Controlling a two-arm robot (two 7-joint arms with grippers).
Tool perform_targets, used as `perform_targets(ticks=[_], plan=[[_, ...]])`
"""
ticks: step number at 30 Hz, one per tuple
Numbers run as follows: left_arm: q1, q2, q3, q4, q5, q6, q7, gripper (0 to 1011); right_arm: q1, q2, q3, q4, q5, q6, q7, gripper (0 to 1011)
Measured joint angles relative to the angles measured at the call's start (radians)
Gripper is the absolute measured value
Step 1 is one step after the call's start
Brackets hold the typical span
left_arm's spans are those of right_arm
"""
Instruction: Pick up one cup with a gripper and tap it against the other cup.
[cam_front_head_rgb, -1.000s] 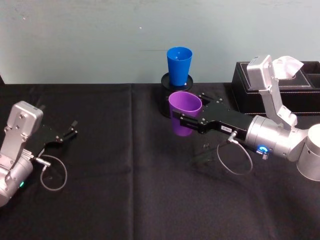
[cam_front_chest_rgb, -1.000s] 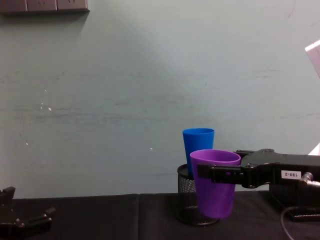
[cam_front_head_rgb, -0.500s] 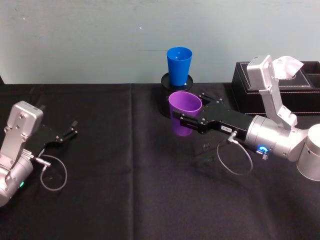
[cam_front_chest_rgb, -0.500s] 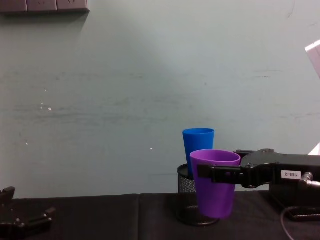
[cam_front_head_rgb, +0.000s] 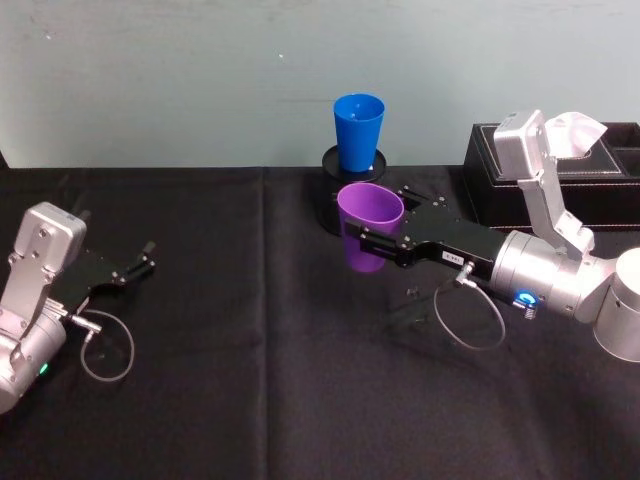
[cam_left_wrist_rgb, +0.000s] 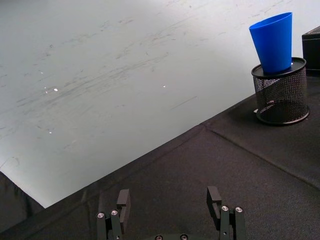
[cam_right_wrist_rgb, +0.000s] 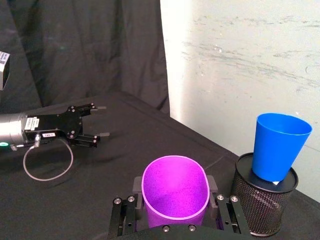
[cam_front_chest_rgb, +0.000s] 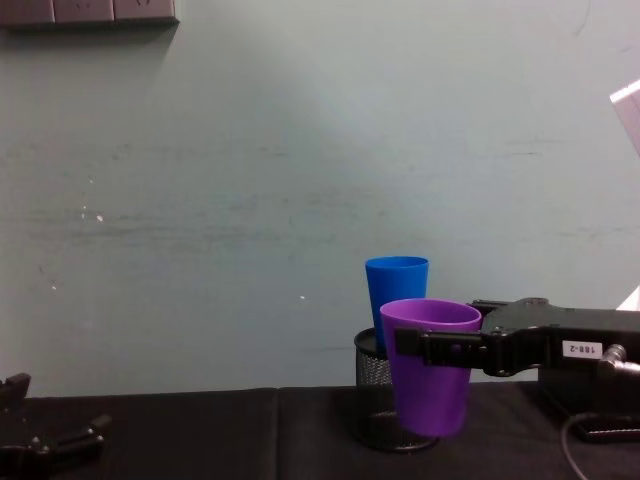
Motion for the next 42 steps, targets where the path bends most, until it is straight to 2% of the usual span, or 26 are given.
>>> perform_targets(ticks=[42], plan=[[0.000,0.000,0.000,0.000,0.000,0.000,0.000,1000,0.007,-0.003,-0.007,0.008,-0.004,0.000,-0.009,722]])
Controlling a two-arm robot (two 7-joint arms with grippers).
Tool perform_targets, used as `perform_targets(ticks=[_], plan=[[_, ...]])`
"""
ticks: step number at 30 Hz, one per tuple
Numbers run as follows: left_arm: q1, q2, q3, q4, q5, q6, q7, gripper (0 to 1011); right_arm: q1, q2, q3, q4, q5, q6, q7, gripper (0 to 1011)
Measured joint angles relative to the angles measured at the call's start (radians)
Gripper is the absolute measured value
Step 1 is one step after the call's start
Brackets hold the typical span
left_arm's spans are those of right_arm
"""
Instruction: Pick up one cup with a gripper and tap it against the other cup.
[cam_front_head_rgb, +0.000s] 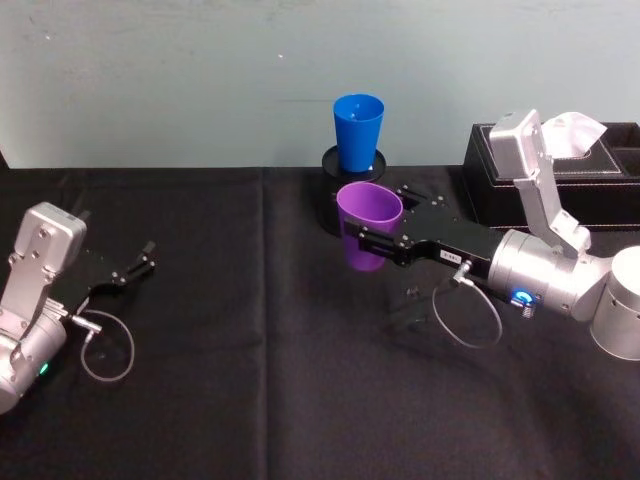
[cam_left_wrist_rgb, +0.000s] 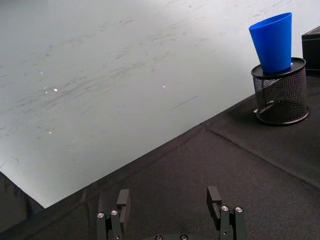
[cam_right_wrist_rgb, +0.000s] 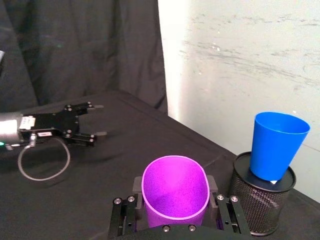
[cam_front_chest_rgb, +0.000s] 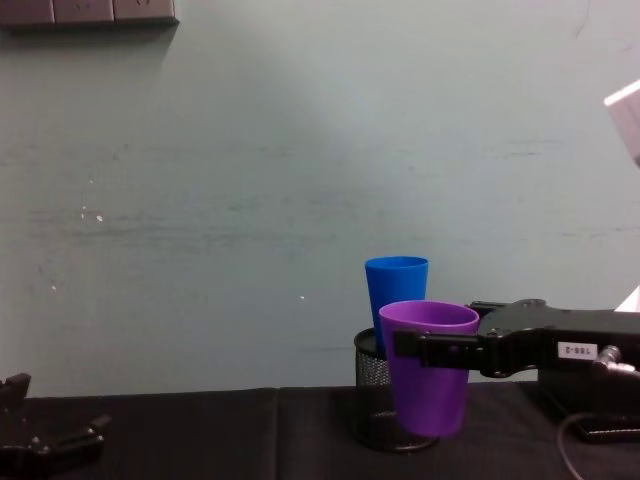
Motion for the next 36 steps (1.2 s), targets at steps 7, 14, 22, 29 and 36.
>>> perform_targets(ticks=[7,14,22,29,36], plan=[[0.000,0.000,0.000,0.000,0.000,0.000,0.000,1000,0.030,-0.033,-0.010,0.050,-0.035,0.001,-0.065,722],[0.000,0.000,0.000,0.000,0.000,0.000,0.000,1000,0.058,-0.077,0.005,0.102,-0.065,-0.002,-0.123,722],[0.000,0.000,0.000,0.000,0.000,0.000,0.000,1000,0.104,-0.134,0.021,0.176,-0.097,-0.018,-0.162,722],[0.000,0.000,0.000,0.000,0.000,0.000,0.000,1000,0.155,-0.176,0.025,0.253,-0.124,-0.037,-0.166,722],[0.000,0.000,0.000,0.000,0.000,0.000,0.000,1000,0.188,-0.206,0.037,0.315,-0.134,-0.047,-0.153,722]])
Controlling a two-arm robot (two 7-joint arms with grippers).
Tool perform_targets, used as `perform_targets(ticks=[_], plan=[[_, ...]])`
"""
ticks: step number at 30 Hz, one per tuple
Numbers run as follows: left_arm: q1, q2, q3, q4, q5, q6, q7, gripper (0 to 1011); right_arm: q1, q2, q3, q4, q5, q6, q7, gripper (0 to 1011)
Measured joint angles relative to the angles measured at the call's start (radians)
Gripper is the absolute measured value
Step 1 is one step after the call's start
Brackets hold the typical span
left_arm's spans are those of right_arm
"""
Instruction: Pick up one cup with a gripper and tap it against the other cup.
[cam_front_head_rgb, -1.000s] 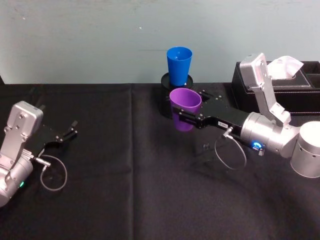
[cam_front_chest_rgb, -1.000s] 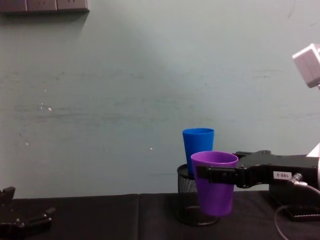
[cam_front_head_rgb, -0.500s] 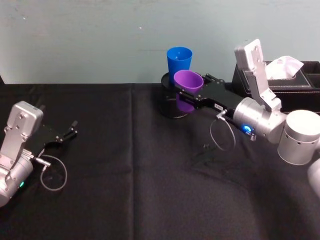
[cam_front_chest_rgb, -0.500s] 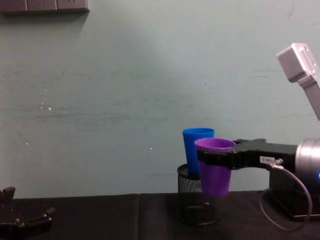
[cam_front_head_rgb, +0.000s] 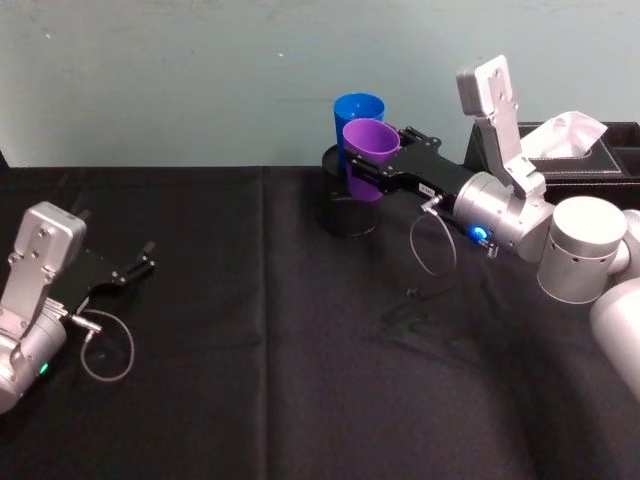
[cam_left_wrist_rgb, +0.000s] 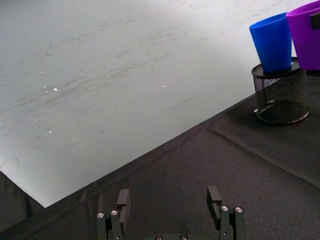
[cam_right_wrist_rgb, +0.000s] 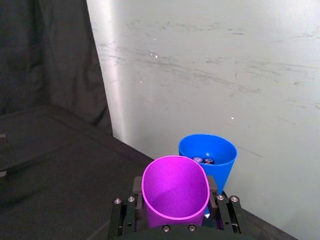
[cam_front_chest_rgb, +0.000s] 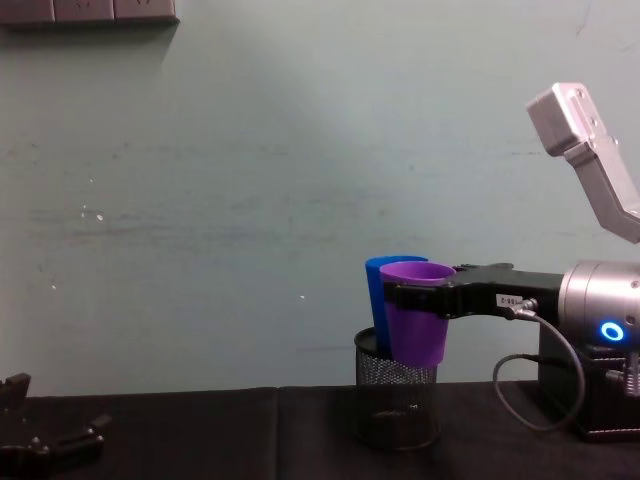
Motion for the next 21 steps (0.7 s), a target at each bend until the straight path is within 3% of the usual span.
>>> perform_targets(ticks=[21], plan=[[0.000,0.000,0.000,0.000,0.000,0.000,0.000,1000,0.082,-0.056,0.019,0.136,-0.008,-0.025,0.049,722]])
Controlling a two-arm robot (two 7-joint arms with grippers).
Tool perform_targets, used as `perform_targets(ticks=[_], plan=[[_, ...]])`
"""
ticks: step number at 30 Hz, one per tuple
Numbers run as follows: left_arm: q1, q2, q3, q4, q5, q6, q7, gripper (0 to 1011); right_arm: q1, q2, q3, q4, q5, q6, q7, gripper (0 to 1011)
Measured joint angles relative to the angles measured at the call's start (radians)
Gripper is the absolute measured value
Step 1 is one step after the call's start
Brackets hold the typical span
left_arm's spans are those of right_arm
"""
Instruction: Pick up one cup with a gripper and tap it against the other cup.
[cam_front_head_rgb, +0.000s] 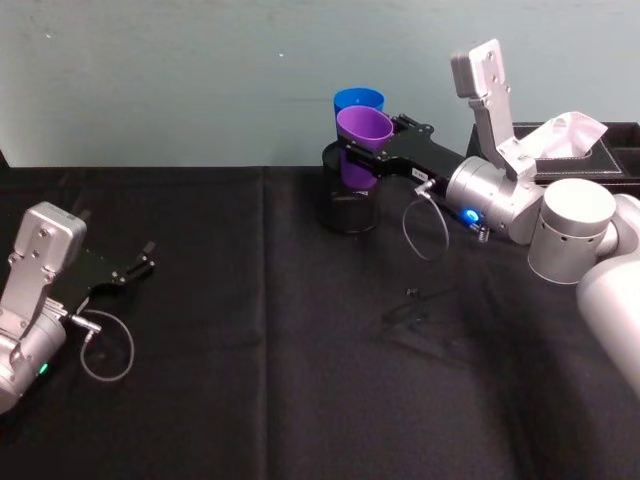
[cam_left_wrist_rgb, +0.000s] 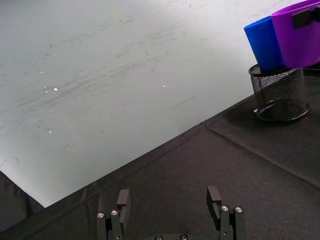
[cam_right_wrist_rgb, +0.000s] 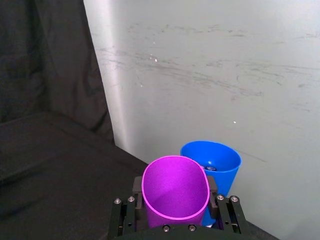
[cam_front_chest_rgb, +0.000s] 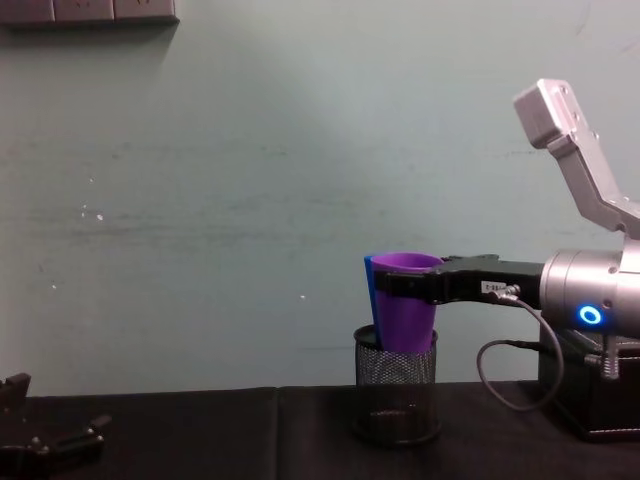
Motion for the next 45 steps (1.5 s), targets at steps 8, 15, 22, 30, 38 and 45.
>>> perform_targets(ticks=[8,15,22,30,38,45], plan=[[0.000,0.000,0.000,0.000,0.000,0.000,0.000,1000,0.027,-0.013,0.005,0.039,-0.003,-0.013,0.011,722],[0.000,0.000,0.000,0.000,0.000,0.000,0.000,1000,0.049,-0.024,0.009,0.078,-0.003,-0.012,0.024,722],[0.000,0.000,0.000,0.000,0.000,0.000,0.000,1000,0.050,-0.025,0.010,0.081,-0.003,-0.009,0.028,722],[0.000,0.000,0.000,0.000,0.000,0.000,0.000,1000,0.050,-0.024,0.009,0.080,-0.003,-0.009,0.027,722],[0.000,0.000,0.000,0.000,0.000,0.000,0.000,1000,0.050,-0.024,0.008,0.079,-0.002,-0.009,0.026,722],[0.000,0.000,0.000,0.000,0.000,0.000,0.000,1000,0.049,-0.023,0.008,0.078,-0.002,-0.009,0.026,722]])
